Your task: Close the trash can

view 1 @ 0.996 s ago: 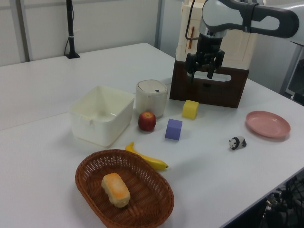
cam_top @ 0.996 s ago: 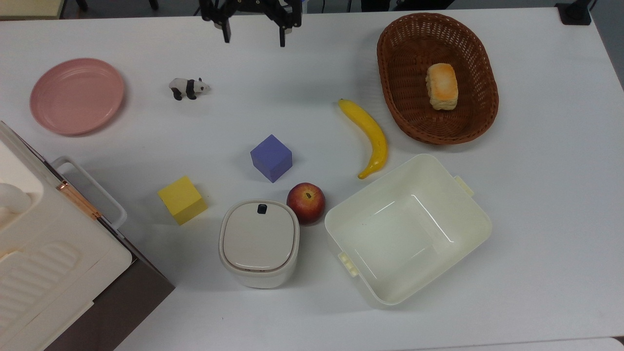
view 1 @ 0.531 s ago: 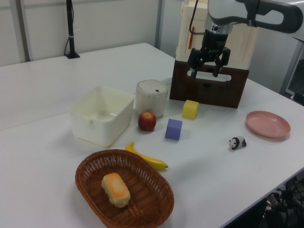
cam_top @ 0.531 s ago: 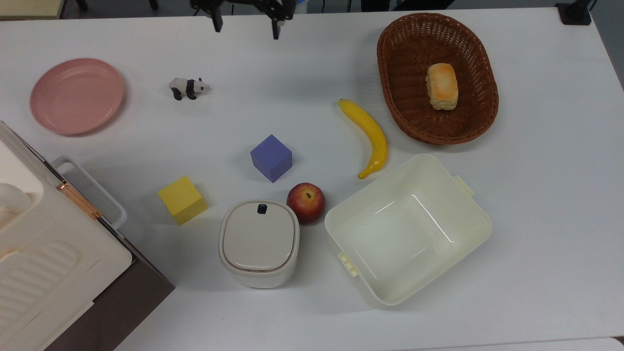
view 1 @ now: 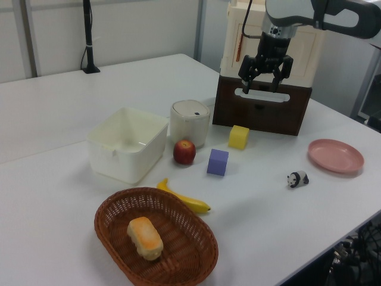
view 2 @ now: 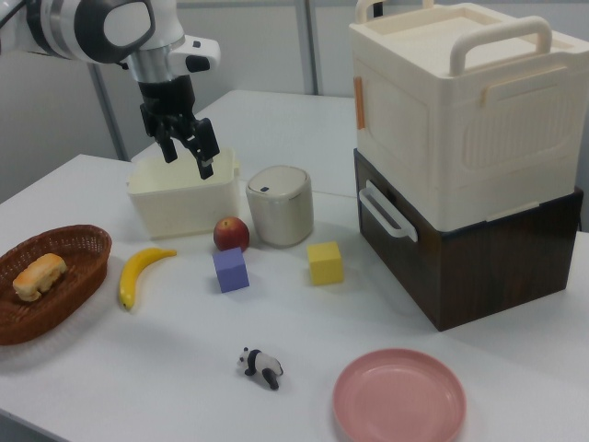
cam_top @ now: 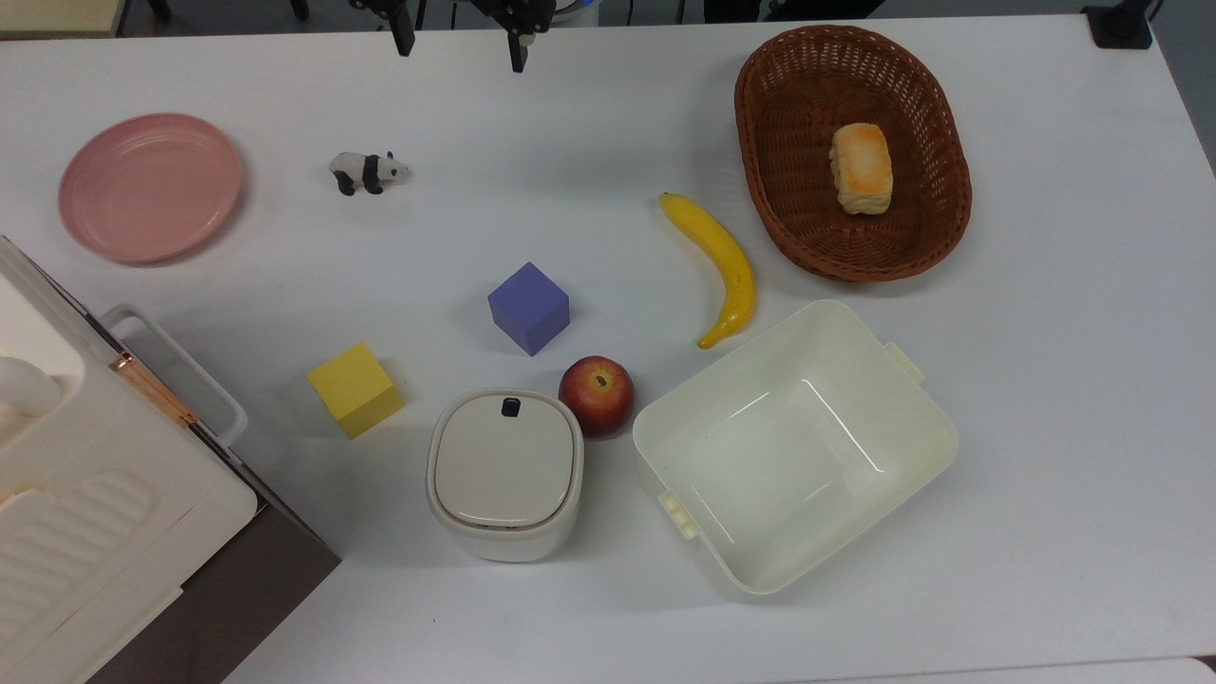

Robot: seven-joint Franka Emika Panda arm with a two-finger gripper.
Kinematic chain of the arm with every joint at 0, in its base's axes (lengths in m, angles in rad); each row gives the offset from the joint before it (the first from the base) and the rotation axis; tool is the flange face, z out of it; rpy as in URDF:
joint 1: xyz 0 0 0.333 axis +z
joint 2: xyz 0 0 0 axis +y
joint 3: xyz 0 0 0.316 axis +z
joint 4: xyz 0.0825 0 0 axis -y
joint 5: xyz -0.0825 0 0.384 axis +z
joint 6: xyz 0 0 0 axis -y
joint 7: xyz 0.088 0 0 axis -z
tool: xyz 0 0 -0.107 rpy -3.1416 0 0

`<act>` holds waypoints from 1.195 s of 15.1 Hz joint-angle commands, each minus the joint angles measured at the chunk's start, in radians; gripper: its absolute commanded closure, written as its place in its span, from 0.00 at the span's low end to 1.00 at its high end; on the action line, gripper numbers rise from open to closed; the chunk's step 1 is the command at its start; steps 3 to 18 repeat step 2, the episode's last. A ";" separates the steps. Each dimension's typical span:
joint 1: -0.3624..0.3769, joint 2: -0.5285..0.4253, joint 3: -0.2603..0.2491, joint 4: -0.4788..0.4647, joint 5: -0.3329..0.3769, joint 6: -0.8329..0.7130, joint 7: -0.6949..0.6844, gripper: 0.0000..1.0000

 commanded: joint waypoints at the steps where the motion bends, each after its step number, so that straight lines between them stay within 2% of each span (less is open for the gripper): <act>1: 0.014 -0.004 -0.011 0.002 0.020 -0.022 0.013 0.00; 18: 0.014 -0.004 -0.011 0.002 0.019 -0.022 0.012 0.00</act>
